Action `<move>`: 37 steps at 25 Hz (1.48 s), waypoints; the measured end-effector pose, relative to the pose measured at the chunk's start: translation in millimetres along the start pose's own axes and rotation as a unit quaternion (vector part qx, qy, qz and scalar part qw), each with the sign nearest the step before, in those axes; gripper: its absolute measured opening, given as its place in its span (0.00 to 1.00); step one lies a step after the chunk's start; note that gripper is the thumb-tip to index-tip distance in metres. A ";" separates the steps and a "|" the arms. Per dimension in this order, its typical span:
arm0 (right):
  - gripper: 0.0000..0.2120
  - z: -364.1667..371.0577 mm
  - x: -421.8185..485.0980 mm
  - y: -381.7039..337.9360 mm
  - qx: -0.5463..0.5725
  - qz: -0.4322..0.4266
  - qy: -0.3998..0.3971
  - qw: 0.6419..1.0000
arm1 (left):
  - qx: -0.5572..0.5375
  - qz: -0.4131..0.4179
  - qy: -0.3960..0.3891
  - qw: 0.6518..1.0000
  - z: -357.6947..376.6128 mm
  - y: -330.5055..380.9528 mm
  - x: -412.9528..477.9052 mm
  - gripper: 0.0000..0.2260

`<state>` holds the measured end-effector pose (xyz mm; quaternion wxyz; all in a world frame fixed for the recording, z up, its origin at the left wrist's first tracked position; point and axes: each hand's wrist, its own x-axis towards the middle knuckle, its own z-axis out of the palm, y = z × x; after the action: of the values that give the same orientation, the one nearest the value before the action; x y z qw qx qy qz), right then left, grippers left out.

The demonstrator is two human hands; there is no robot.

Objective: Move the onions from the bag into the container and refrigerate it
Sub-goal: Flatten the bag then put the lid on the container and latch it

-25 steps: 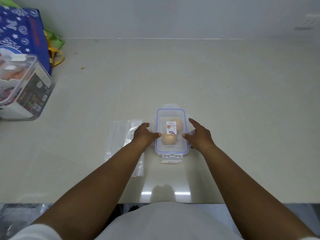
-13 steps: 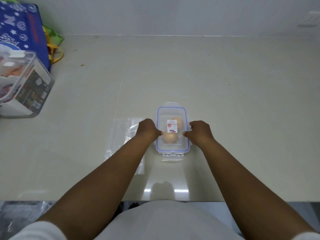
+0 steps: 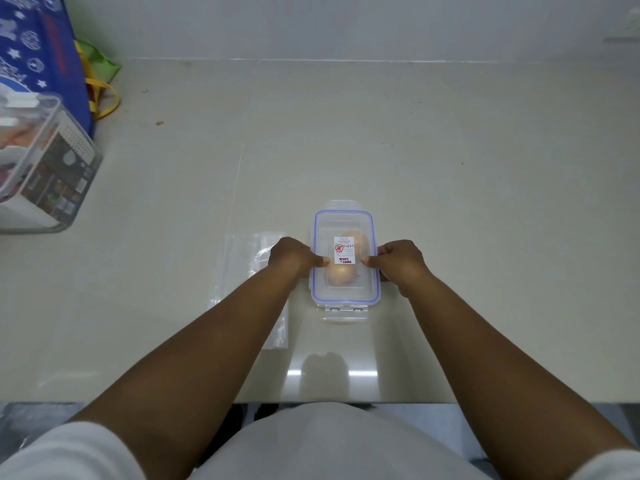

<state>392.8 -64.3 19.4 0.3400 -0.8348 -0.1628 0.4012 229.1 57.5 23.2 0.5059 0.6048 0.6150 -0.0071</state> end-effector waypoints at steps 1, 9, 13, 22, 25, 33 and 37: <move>0.17 0.4 -0.1 1.2 0.005 0.001 -0.001 1.000 | -0.015 -0.002 -0.001 1.000 0.4 -0.8 0.1 0.21; 0.11 4.5 -5.4 2.3 0.014 -0.011 0.007 1.000 | -0.094 -0.014 -0.023 0.995 0.0 -3.5 -1.0 0.18; 0.12 5.4 -4.2 4.2 -0.008 -0.027 0.013 1.000 | -0.119 -0.016 -0.022 0.993 2.3 -5.6 -0.5 0.18; 0.16 -0.7 0.8 3.5 -0.016 -0.037 -0.022 0.999 | -0.083 0.031 0.027 0.996 8.4 -12.2 -14.1 0.12; 0.14 -7.3 3.2 -4.1 -0.057 -0.056 -0.044 0.996 | -0.008 0.060 0.033 0.998 12.1 -19.8 -27.7 0.15; 0.14 -9.1 2.9 -21.8 -0.219 -0.155 -0.182 0.946 | 0.122 0.166 0.164 0.965 -24.2 -34.1 -37.1 0.14; 0.17 2.9 -6.1 -18.2 -0.251 -0.196 -0.112 0.941 | 0.245 0.160 0.087 0.952 -26.6 -21.2 -27.7 0.16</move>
<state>386.7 -53.3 34.2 0.1704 -0.7944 -0.4557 0.3638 190.0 47.9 40.9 0.2812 0.7991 0.5309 -0.0237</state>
